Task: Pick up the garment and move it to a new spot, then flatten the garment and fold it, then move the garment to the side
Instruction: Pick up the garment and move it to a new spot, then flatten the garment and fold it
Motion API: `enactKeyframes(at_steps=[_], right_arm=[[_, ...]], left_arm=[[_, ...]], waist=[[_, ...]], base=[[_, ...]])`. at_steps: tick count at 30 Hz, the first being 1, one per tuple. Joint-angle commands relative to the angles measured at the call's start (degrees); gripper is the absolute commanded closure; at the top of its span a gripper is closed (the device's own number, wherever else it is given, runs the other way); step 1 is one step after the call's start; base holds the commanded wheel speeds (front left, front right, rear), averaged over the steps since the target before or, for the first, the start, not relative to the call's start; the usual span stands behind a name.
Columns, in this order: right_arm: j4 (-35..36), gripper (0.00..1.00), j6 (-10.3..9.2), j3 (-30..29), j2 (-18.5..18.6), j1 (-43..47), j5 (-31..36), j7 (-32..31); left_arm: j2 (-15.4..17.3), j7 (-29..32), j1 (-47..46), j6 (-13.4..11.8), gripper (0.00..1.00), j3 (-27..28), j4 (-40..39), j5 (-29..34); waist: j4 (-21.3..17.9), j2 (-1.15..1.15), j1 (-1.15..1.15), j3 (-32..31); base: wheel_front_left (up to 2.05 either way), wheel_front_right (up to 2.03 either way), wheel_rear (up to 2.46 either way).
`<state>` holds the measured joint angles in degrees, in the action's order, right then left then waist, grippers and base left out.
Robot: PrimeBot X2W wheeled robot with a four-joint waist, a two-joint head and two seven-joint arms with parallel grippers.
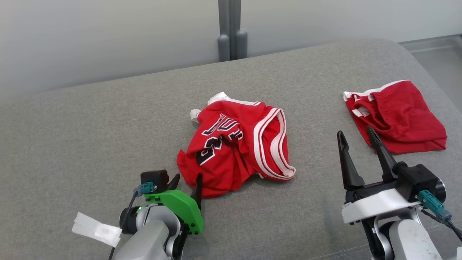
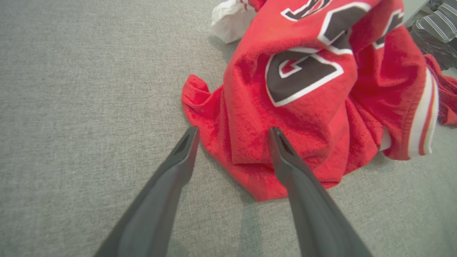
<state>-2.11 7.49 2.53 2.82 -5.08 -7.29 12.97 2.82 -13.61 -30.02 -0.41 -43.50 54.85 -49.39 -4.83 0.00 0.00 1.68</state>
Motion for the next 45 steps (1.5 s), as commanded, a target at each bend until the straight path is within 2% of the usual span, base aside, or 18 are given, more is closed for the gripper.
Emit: enactKeyframes(at_steps=[1, 5, 7, 8, 13, 21, 28, 34, 39, 40, 41, 42, 43, 45], right_arm=[[0.3, 0.0, 0.01, -0.1, 0.2, -0.4, 0.3, -0.2], [0.7, 0.0, 0.01, -0.6, 0.1, -0.6, 0.7, -0.4], [0.8, 0.0, 0.01, -0.7, 0.1, -0.7, 0.8, -0.4], [0.8, 0.0, 0.01, -0.8, 0.1, -0.7, 0.7, -0.4], [0.8, 0.0, 0.01, -1.4, 0.1, -0.6, 0.5, 0.0], [0.3, 0.0, 0.01, -2.1, 0.1, 0.0, -0.1, 0.4], [-0.2, 0.0, 0.01, -1.8, 0.2, 0.3, -0.4, 0.7], [-0.4, 0.0, 0.01, -1.5, 0.1, -0.4, -0.8, 0.9], [-0.8, 0.0, 0.01, -1.3, 0.2, -1.3, -0.6, 0.9], [-0.9, 0.0, 0.01, -1.2, 0.2, -1.4, -0.6, 1.0], [-0.9, 0.0, 0.01, -1.2, 0.2, -1.4, -0.6, 1.0], [-1.2, 0.0, 0.01, -1.0, 0.2, -1.6, -0.7, 1.0], [-1.4, 0.0, 0.01, -0.8, 0.2, -1.7, -0.8, 0.9], [-1.8, 0.0, 0.01, -0.5, 0.1, -1.9, -0.8, 1.0]], left_arm=[[0.1, 0.0, -0.2, 0.3, 0.0, 0.2, 0.4, -1.0], [0.1, -0.5, -1.3, 1.3, 0.0, -0.5, 1.4, -3.9], [0.2, -0.8, -1.7, 1.6, 0.71, -0.8, 1.5, -4.9], [0.2, -1.1, -1.9, 1.7, 1.0, -0.8, 1.4, -5.3], [0.2, -1.7, -3.7, 1.3, 1.0, 0.8, -0.7, -4.4], [1.0, -1.6, -1.9, -1.4, 1.0, 11.2, -13.4, 8.2], [3.9, -1.6, -0.4, -6.1, 1.0, 16.4, -20.6, 17.4], [8.1, -1.6, -1.1, -10.9, 1.0, 19.0, -17.6, 19.9], [10.1, -1.5, -4.0, -9.7, 1.0, 20.4, -12.3, 19.0], [10.3, -1.5, -4.6, -9.3, 0.85, 20.6, -11.2, 18.7], [10.3, -1.5, -4.6, -9.3, 0.85, 20.6, -11.2, 18.7], [10.3, -1.5, -5.0, -8.6, 0.09, 20.7, -10.1, 18.5], [10.1, -1.5, -5.4, -8.0, 0.0, 20.8, -9.0, 18.1], [10.2, -1.5, -6.3, -7.0, 0.0, 20.9, -7.3, 17.9]], waist=[[-1.7, 0.0, 0.0, 1.5], [-3.0, 0.0, 0.0, 2.5], [-3.1, 0.0, 0.0, 2.7], [-3.1, 0.0, 0.0, 2.8], [-2.1, 0.0, 0.0, 2.6], [0.8, 0.0, 0.0, 1.6], [1.7, 0.0, 0.0, 1.0], [0.7, 0.0, 0.0, 2.2], [-0.4, 0.0, 0.0, 3.5], [-0.6, 0.0, 0.0, 3.7], [-0.6, 0.0, 0.0, 3.7], [-0.7, 0.0, 0.0, 3.8], [-0.8, 0.0, 0.0, 3.9], [-0.8, 0.0, 0.0, 4.0]], base=[[0.0, 0.0, 0.0], [0.0, 0.0, 0.0], [0.0, 0.0, 0.0], [0.0, 0.0, 0.0], [0.0, 0.0, 0.0], [0.0, 0.0, 0.0], [0.0, 0.0, 0.0], [0.0, 0.0, 0.0], [0.0, 0.0, 0.0], [0.0, 0.0, 0.0], [0.0, 0.0, 0.0], [0.0, 0.0, 0.0], [0.0, 0.0, 0.0], [0.0, 0.0, 0.0]])
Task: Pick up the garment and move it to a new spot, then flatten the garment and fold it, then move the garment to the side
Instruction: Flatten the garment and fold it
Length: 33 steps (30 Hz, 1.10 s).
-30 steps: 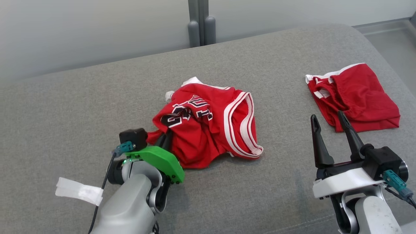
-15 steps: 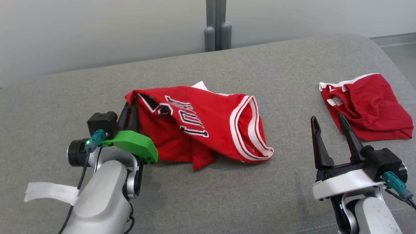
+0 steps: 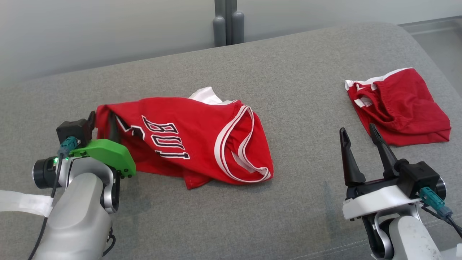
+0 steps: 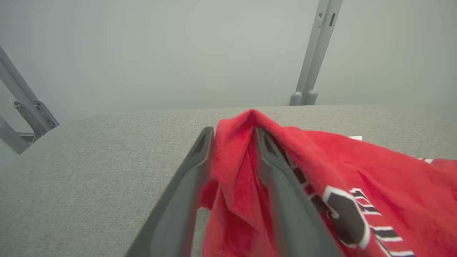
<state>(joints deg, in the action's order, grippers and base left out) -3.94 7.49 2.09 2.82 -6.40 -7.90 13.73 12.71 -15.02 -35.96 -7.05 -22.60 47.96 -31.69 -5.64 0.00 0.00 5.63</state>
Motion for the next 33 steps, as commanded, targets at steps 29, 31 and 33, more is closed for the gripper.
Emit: enactKeyframes(at_steps=[29, 31, 33], right_arm=[[-17.2, 0.0, 0.01, 9.9, 0.4, -1.4, 3.3, -2.8], [-20.5, 0.0, 0.01, 11.0, 1.0, -2.2, 3.7, -2.5], [-23.6, 0.0, 0.01, 11.9, 1.6, -3.2, 4.3, -2.3]], left_arm=[[-6.0, -0.1, 27.0, 3.2, 0.0, 9.2, -28.7, 8.1], [-6.6, -0.1, 28.2, 3.4, 0.0, 9.2, -29.9, 8.5], [-7.1, -0.1, 29.0, 3.5, 0.0, 9.0, -30.3, 9.1]], waist=[[12.9, 0.0, 0.0, -5.7], [14.1, 0.0, 0.0, -5.9], [15.3, 0.0, 0.0, -6.2]], base=[[0.0, 0.0, 0.0], [0.0, 0.0, 0.0], [0.0, 0.0, 0.0]])
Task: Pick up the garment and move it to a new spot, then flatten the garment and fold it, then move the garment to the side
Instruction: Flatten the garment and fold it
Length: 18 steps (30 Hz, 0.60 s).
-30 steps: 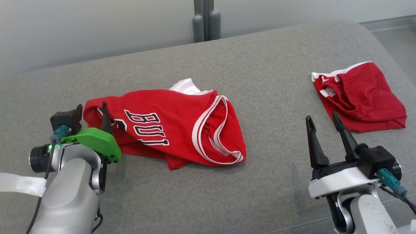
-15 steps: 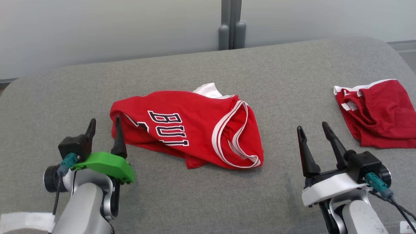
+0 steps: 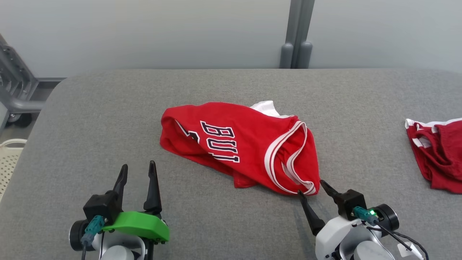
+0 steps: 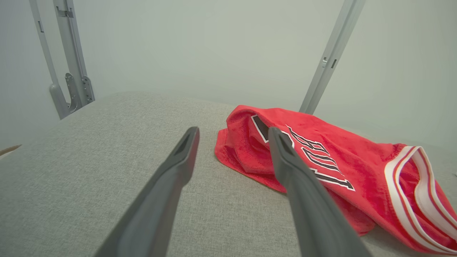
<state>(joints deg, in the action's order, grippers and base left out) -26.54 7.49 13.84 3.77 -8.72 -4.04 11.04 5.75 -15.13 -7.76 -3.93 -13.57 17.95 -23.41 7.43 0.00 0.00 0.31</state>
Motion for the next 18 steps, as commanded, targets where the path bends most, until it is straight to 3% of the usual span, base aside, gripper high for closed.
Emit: enactKeyframes(at_steps=[1, 13, 14, 15, 16, 18], right_arm=[[-2.5, 0.0, 0.01, 0.5, 0.9, -1.4, 0.8, 0.6], [-16.8, 0.0, 0.01, 5.6, 3.8, -8.5, 5.1, 1.5], [-17.6, 0.51, 0.01, 5.9, 3.9, -9.2, 5.3, 1.9], [-18.2, 0.7, 0.01, 6.1, 4.0, -9.7, 5.3, 2.1], [-18.9, 0.97, 0.01, 6.3, 4.1, -10.1, 5.6, 2.4], [-20.3, 1.0, 0.0, 6.5, 4.3, -10.8, 5.9, 2.6]], left_arm=[[-0.3, 0.0, 1.0, 0.5, 0.0, 0.0, -0.4, 0.8], [-1.5, 0.0, 1.9, 1.1, 0.0, 1.0, -0.5, 2.1], [-1.6, 0.0, 2.0, 1.2, 0.0, 1.1, -0.5, 2.2], [-1.6, 0.0, 2.1, 1.3, 0.0, 1.3, -0.5, 2.3], [-1.6, 0.0, 2.2, 1.4, 0.0, 1.4, -0.3, 2.4], [-1.8, 0.0, 2.4, 1.5, 0.0, 1.8, -0.3, 2.6]], waist=[[2.8, 0.0, 0.0, -1.0], [7.3, 0.0, 0.0, -1.7], [7.5, 0.0, 0.0, -1.7], [7.7, 0.0, 0.0, -1.8], [7.8, 0.0, 0.0, -1.8], [7.9, 0.0, 0.0, -2.0]], base=[[0.0, 0.0, 0.0], [0.0, 0.0, 0.0], [0.0, 0.0, 0.0], [0.0, 0.0, 0.0], [0.0, 0.0, 0.0], [0.0, 0.0, 0.0]])
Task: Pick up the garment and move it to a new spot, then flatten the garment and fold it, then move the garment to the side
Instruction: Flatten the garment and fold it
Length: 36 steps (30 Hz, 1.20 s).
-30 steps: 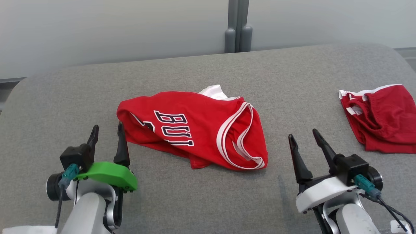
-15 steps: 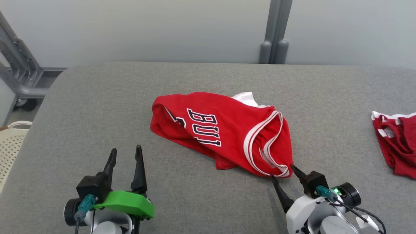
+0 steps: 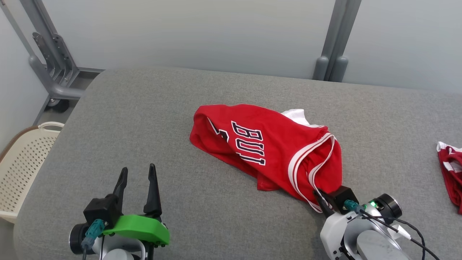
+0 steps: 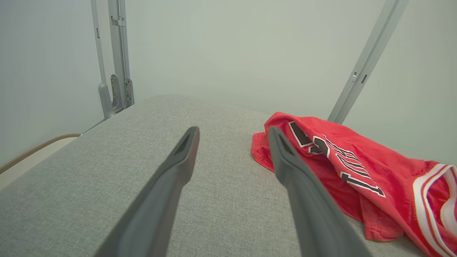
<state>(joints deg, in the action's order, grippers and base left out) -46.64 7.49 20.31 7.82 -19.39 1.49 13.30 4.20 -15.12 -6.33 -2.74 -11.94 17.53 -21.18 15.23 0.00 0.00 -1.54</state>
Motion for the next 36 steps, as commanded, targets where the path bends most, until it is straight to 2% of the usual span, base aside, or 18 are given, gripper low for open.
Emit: enactKeyframes(at_steps=[1, 6, 10, 21, 24, 26, 29, 32, 33, 36], right_arm=[[-0.7, 1.0, 0.01, 0.1, 0.3, -0.6, 0.4, 0.6], [-0.7, 1.0, 0.01, 0.0, -0.3, -2.1, -0.6, 1.5], [2.4, 1.0, 0.01, 0.4, -0.9, -3.3, -3.7, 1.9], [21.9, 1.0, 0.01, 7.1, -0.2, -7.4, -12.6, 1.3], [27.1, 1.0, 0.01, 6.4, 0.3, -8.1, -14.9, -0.6], [29.3, 1.0, 0.0, 2.5, 1.1, -8.2, -17.1, -3.5], [26.3, 1.0, 0.01, -2.7, 2.1, -8.2, -18.1, -5.5], [19.4, 1.0, 0.01, -8.3, 3.8, -8.7, -18.1, -6.1], [19.4, 1.0, 0.01, -8.3, 3.8, -8.7, -18.1, -6.1], [11.0, 1.0, 0.01, -13.4, 5.4, -9.2, -18.0, -5.5]], left_arm=[[-0.3, 0.0, 1.0, 0.3, 0.0, 0.2, 0.1, 0.4], [-0.5, 0.0, 1.5, 0.3, 0.0, 1.0, -0.1, 0.9], [-0.6, 0.0, 2.0, 0.6, 0.0, 1.2, 0.0, 1.3], [-0.9, 0.0, 2.3, 0.9, 0.0, 1.5, 0.0, 1.6], [-1.0, 0.0, 2.2, 1.1, 0.0, 1.5, 0.0, 1.7], [-1.1, 0.0, 1.9, 1.2, 0.0, 1.2, -0.3, 1.8], [-1.2, 0.0, 0.9, 1.5, 0.0, 0.8, -0.5, 1.9], [-1.2, 0.0, -0.3, 1.7, 0.0, -0.1, -0.6, 1.9], [-1.2, 0.0, -0.3, 1.7, 0.0, -0.1, -0.6, 1.9], [-1.3, 0.0, -1.0, 1.9, 0.0, -0.8, -0.5, 1.9]], waist=[[0.1, 0.0, 0.0, -0.2], [-0.6, 0.0, 0.0, -0.5], [-1.6, 0.0, 0.0, -0.9], [-3.4, 0.0, 0.0, -1.3], [-3.2, 0.0, 0.0, -1.2], [-2.7, 0.0, 0.0, -0.9], [-1.7, 0.0, 0.0, -0.2], [-0.5, 0.0, 0.0, 0.8], [-0.5, 0.0, 0.0, 0.8], [0.9, 0.0, 0.0, 2.0]], base=[[0.0, 0.0, 0.0], [0.0, 0.0, 0.0], [0.0, 0.0, 0.0], [0.0, 0.0, 0.0], [0.0, 0.0, 0.0], [0.0, 0.0, 0.0], [0.0, 0.0, 0.0], [0.0, 0.0, 0.0], [0.0, 0.0, 0.0], [0.0, 0.0, 0.0]])
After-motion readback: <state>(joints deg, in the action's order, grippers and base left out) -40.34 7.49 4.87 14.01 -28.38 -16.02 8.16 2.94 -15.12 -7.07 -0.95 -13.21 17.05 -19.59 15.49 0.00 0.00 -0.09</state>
